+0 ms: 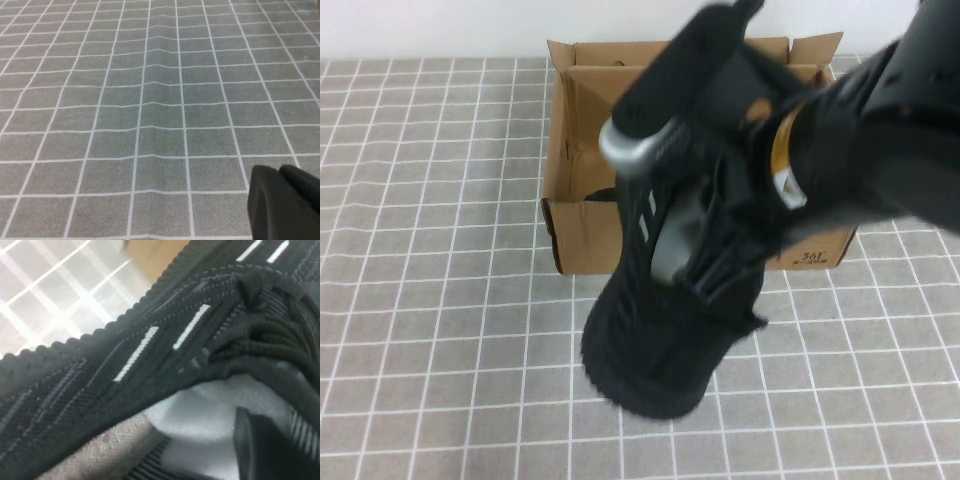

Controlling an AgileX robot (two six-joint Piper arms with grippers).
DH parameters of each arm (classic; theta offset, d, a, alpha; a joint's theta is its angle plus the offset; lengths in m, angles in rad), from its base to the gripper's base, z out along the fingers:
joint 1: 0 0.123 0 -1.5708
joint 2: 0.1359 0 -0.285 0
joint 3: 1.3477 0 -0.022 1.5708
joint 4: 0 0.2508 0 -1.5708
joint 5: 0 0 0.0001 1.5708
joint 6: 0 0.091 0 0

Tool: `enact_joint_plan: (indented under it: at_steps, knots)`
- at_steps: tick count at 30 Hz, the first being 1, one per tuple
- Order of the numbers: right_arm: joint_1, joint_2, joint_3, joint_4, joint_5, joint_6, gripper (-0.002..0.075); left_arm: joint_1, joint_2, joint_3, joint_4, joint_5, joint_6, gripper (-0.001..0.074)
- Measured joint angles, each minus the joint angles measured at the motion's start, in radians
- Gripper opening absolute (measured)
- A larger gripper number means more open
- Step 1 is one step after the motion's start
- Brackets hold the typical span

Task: Put shoes into padded shoe box
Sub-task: Place the shoe in the shoe box

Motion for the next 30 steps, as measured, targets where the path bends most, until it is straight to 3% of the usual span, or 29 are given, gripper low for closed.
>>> enact_joint_plan:
  at_steps: [7,19,30]
  knots:
    - [-0.029,0.005,-0.037,-0.116,0.014,-0.004,0.0069,0.000,0.000,0.000,0.000,0.000,0.000,-0.0004]
    - [-0.238,0.087,-0.041,-0.120,-0.086,-0.010,0.0069,0.000,0.000,0.000,0.000,0.000,0.000,-0.0004]
    - [-0.430,0.270,-0.313,0.121,-0.092,-0.160,0.0068,0.000,0.000,0.000,0.000,0.000,0.000,-0.0004]
